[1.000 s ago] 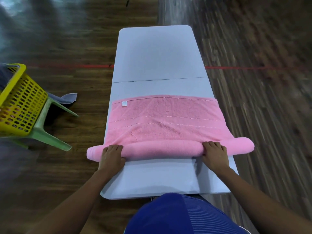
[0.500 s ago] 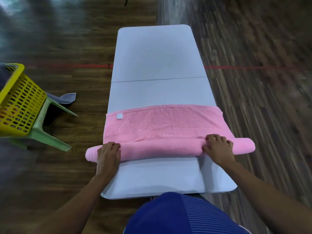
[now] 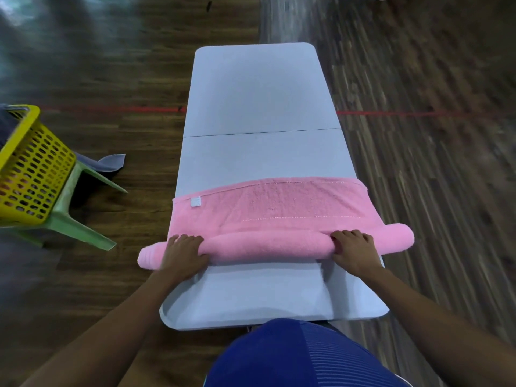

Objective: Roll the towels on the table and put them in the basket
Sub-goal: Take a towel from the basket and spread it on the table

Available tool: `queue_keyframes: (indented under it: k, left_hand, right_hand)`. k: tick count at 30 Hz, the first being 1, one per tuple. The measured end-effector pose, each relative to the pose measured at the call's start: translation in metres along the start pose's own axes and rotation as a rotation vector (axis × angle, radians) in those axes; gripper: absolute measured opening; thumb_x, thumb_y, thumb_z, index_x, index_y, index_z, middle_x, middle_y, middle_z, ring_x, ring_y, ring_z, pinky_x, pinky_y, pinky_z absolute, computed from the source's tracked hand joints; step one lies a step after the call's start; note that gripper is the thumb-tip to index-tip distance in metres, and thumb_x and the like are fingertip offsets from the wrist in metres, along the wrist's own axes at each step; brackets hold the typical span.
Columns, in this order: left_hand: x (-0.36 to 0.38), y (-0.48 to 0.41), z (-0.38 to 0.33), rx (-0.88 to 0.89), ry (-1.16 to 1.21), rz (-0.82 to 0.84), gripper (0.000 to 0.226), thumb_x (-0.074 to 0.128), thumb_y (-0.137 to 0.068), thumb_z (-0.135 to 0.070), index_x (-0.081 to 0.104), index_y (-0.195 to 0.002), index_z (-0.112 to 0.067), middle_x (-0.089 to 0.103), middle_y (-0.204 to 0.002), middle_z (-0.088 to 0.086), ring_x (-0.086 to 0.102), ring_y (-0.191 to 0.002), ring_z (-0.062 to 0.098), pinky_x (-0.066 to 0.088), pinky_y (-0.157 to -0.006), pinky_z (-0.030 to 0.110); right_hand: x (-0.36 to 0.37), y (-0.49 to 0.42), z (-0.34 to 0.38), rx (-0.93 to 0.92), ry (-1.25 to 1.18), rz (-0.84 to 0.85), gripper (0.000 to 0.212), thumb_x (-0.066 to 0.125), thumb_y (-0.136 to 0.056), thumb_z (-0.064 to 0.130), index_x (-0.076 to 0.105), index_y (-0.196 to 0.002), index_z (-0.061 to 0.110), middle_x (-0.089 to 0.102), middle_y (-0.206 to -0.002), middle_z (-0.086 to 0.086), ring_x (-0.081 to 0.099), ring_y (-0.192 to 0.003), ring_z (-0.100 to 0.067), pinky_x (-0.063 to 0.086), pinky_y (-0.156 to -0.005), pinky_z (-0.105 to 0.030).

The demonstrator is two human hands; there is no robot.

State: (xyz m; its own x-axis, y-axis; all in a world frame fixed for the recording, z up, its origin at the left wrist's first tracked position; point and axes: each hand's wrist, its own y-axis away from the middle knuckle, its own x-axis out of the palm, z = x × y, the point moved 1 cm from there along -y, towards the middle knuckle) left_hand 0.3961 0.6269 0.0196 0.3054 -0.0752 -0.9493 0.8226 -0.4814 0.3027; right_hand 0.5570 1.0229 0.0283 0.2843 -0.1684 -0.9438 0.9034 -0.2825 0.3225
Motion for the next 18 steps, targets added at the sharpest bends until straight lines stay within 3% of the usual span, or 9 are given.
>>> queue_keyframes:
  k: [2, 4, 5, 7, 9, 11, 13, 15, 18]
  left_hand:
    - [-0.011, -0.001, 0.005, 0.008, 0.067, 0.144, 0.055, 0.03, -0.067, -0.06, 0.063, -0.085, -0.02, 0.068, -0.09, 0.002, 0.056, -0.082, 0.024, 0.037, -0.083, 0.034]
    - [-0.013, -0.001, 0.009, 0.004, 0.186, 0.237, 0.054, 0.034, -0.064, -0.06, 0.064, -0.083, -0.019, 0.068, -0.087, 0.003, 0.056, -0.079, 0.023, 0.036, -0.07, 0.031]
    - [-0.012, 0.0, 0.012, -0.001, 0.22, 0.192, 0.054, 0.037, -0.064, -0.059, 0.066, -0.086, -0.019, 0.068, -0.089, 0.003, 0.058, -0.08, 0.024, 0.037, -0.069, 0.031]
    - [-0.006, 0.001, 0.017, -0.019, 0.196, -0.061, 0.046, 0.052, -0.071, -0.048, 0.069, -0.099, -0.015, 0.068, -0.096, 0.007, 0.06, -0.087, 0.027, 0.043, -0.074, 0.035]
    - [-0.001, 0.002, 0.015, -0.09, 0.171, -0.29, 0.031, 0.068, -0.079, -0.03, 0.067, -0.101, -0.009, 0.066, -0.1, 0.014, 0.059, -0.089, 0.032, 0.046, -0.078, 0.044]
    - [0.0, 0.004, 0.006, -0.134, 0.213, -0.371, 0.018, 0.069, -0.085, -0.015, 0.067, -0.099, -0.004, 0.066, -0.099, 0.017, 0.058, -0.086, 0.033, 0.047, -0.076, 0.047]
    - [0.011, 0.008, 0.0, -0.103, 0.264, -0.318, 0.02, 0.057, -0.092, -0.013, 0.066, -0.107, -0.001, 0.067, -0.106, 0.02, 0.059, -0.094, 0.034, 0.048, -0.084, 0.05]
    - [0.021, 0.014, 0.002, -0.058, 0.278, -0.192, 0.038, 0.05, -0.094, -0.023, 0.058, -0.125, -0.002, 0.06, -0.126, 0.019, 0.055, -0.115, 0.035, 0.042, -0.103, 0.051]
    - [0.022, 0.015, 0.013, -0.002, 0.193, -0.032, 0.064, 0.063, -0.085, -0.029, 0.043, -0.142, -0.008, 0.046, -0.145, 0.015, 0.04, -0.135, 0.033, 0.026, -0.116, 0.051]
  right_hand:
    - [-0.008, -0.004, 0.0, -0.02, -0.008, 0.13, 0.035, 0.056, -0.081, 0.038, 0.06, -0.114, 0.027, 0.063, -0.112, 0.003, 0.051, -0.108, -0.023, 0.031, -0.087, -0.039]
    - [-0.009, -0.007, 0.0, -0.007, -0.026, 0.204, 0.029, 0.051, -0.082, 0.037, 0.063, -0.106, 0.024, 0.059, -0.112, 0.001, 0.049, -0.107, -0.023, 0.029, -0.084, -0.038]
    - [-0.006, -0.009, 0.0, 0.011, -0.006, 0.18, 0.03, 0.052, -0.083, 0.037, 0.062, -0.106, 0.023, 0.054, -0.115, -0.001, 0.046, -0.108, -0.024, 0.03, -0.085, -0.039]
    - [-0.001, -0.011, -0.001, 0.058, 0.01, -0.011, 0.028, 0.058, -0.084, 0.034, 0.06, -0.107, 0.018, 0.052, -0.113, -0.006, 0.047, -0.102, -0.029, 0.034, -0.084, -0.042]
    - [0.003, -0.012, 0.0, 0.044, -0.024, -0.224, 0.018, 0.066, -0.084, 0.024, 0.061, -0.095, 0.01, 0.057, -0.094, -0.012, 0.053, -0.083, -0.035, 0.042, -0.071, -0.042]
    - [0.005, -0.01, 0.0, 0.016, -0.111, -0.296, 0.015, 0.065, -0.087, 0.02, 0.061, -0.085, 0.007, 0.056, -0.081, -0.012, 0.054, -0.075, -0.037, 0.045, -0.064, -0.043]
    - [0.007, -0.004, 0.001, 0.01, -0.157, -0.265, 0.023, 0.061, -0.091, 0.034, 0.061, -0.09, 0.01, 0.058, -0.088, -0.006, 0.055, -0.082, -0.033, 0.045, -0.069, -0.041]
    - [0.014, 0.004, -0.002, -0.032, -0.151, -0.233, 0.04, 0.068, -0.084, 0.047, 0.061, -0.105, 0.013, 0.061, -0.101, -0.003, 0.056, -0.092, -0.028, 0.047, -0.079, -0.042]
    - [0.02, 0.004, -0.013, -0.108, -0.072, -0.147, 0.069, 0.083, -0.068, 0.041, 0.057, -0.124, 0.01, 0.06, -0.124, -0.007, 0.056, -0.113, -0.032, 0.041, -0.101, -0.048]
